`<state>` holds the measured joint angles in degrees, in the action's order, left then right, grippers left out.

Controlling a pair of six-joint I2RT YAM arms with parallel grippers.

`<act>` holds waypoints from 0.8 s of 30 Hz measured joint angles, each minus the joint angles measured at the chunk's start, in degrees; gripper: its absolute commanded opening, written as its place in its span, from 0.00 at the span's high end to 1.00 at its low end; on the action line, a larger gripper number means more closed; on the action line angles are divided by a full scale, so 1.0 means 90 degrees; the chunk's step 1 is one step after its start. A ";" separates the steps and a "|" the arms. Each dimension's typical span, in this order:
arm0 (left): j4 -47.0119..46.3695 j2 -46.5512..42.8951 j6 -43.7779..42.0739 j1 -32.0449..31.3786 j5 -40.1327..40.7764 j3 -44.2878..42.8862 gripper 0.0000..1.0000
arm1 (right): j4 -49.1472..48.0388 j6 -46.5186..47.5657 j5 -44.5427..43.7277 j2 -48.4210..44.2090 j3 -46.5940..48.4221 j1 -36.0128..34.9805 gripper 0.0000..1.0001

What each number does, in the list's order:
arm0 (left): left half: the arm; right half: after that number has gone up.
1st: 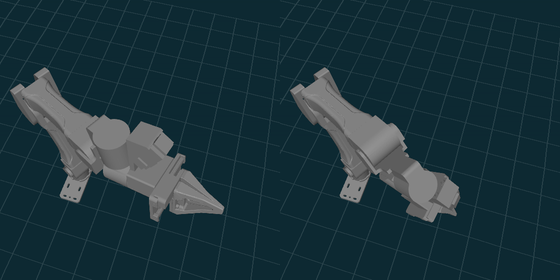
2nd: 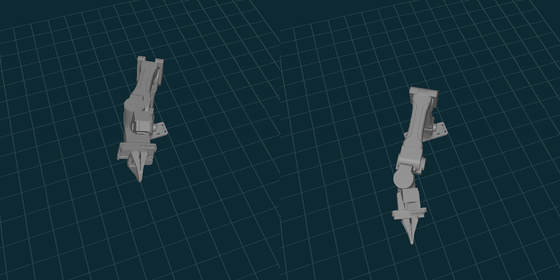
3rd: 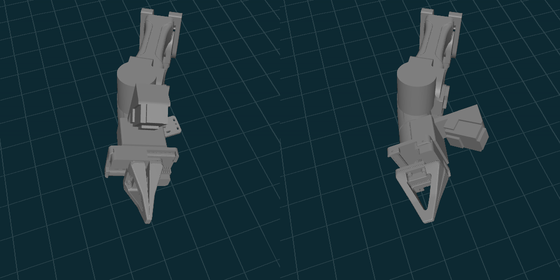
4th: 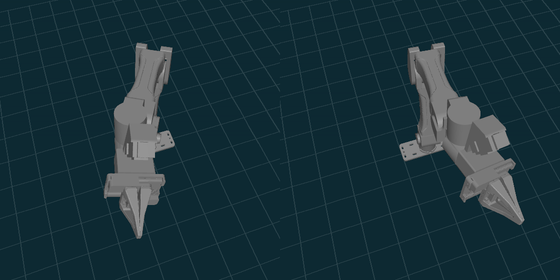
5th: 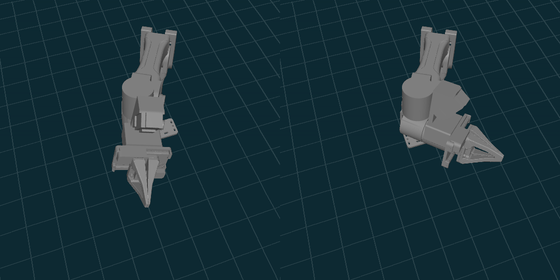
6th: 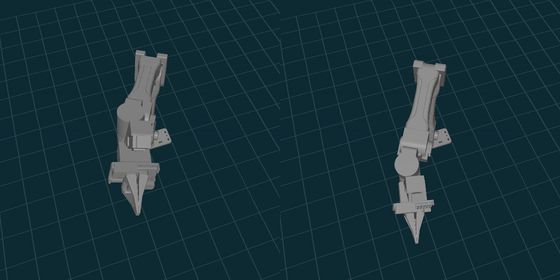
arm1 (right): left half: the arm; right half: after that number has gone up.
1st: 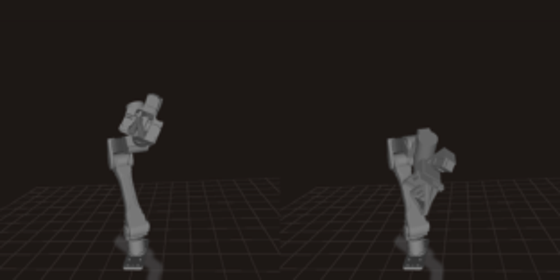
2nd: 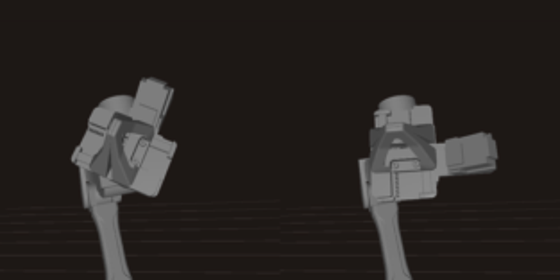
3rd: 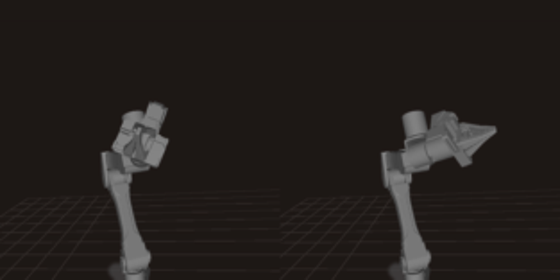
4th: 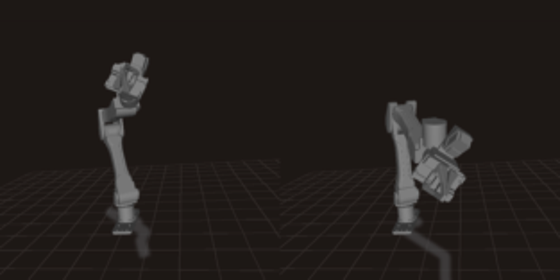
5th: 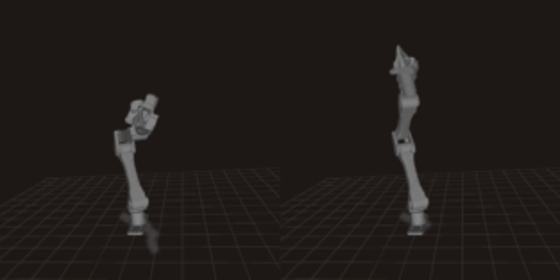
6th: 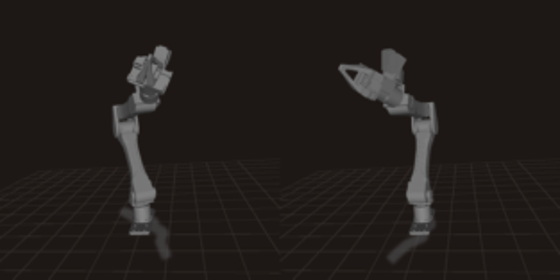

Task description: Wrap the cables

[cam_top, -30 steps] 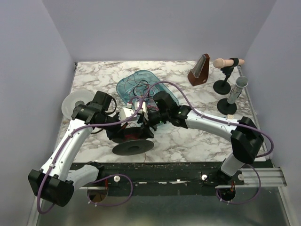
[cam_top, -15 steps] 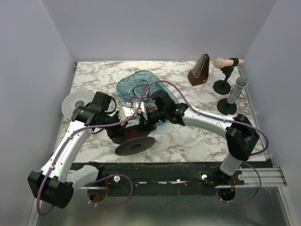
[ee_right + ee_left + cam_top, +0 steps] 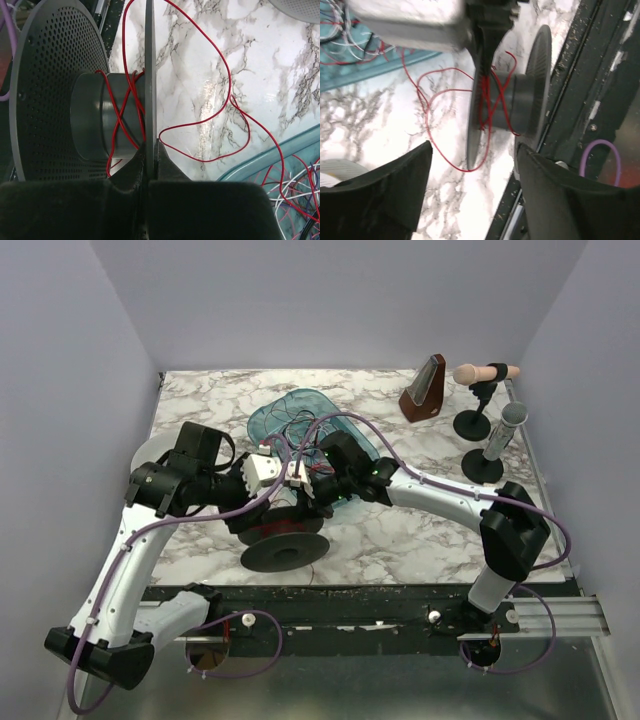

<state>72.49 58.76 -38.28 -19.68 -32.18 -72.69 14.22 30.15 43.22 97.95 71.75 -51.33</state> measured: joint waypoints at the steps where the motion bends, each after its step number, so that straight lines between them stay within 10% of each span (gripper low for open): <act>1: -0.0044 -0.0007 -0.0012 0.0000 0.0000 -0.0095 0.18 | 0.0022 0.0024 0.0022 0.0000 0.0000 -0.0005 0.99; 18: -0.1974 0.0036 0.0345 0.0022 -0.0699 0.1863 0.34 | -0.0032 -0.0121 0.0272 0.0095 0.0034 0.0109 0.99; 24: -0.2856 -0.0359 0.0588 0.0007 -0.0675 0.2412 0.70 | -0.0214 -0.0274 0.0304 0.0117 -0.0019 0.0134 0.99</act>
<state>46.78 55.53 -32.99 -19.62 -38.26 -50.98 12.29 27.68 45.95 99.00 71.57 -50.13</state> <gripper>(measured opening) 0.448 0.034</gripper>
